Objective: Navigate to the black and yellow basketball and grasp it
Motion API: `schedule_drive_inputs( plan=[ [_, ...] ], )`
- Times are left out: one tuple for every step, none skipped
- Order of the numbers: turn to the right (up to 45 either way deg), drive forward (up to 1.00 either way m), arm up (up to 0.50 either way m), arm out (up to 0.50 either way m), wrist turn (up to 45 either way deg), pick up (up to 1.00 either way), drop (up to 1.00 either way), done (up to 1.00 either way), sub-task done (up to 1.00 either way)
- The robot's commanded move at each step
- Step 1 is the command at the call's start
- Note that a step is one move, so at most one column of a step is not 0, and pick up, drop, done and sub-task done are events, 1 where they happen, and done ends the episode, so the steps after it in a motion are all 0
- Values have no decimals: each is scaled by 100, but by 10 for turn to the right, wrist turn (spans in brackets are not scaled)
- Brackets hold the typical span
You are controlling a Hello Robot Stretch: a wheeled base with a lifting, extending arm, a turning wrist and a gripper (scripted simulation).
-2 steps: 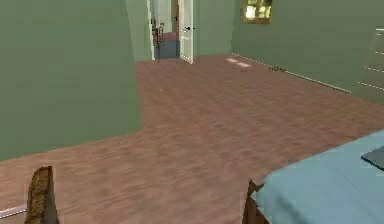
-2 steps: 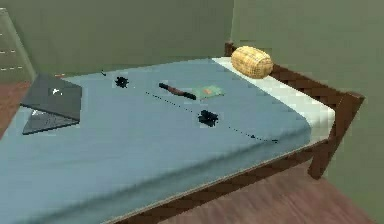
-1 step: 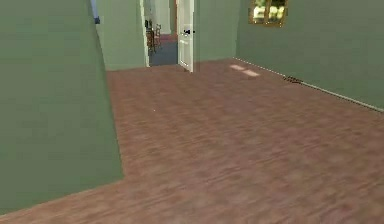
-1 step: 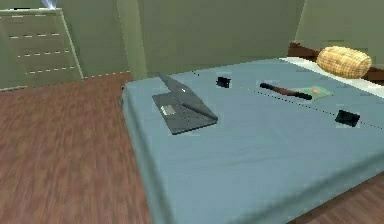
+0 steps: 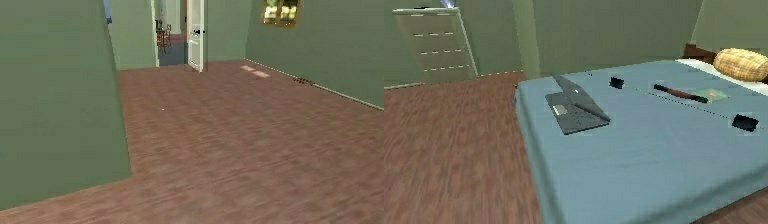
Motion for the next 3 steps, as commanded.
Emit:
schedule_drive_inputs(
  plan=[
    [0, 100, 0, 0, 0, 0, 0, 0, 0],
    [-30, 0, 0, 0, 0, 0, 0, 0, 0],
    [0, 40, 0, 0, 0, 0, 0, 0, 0]
  ],
)
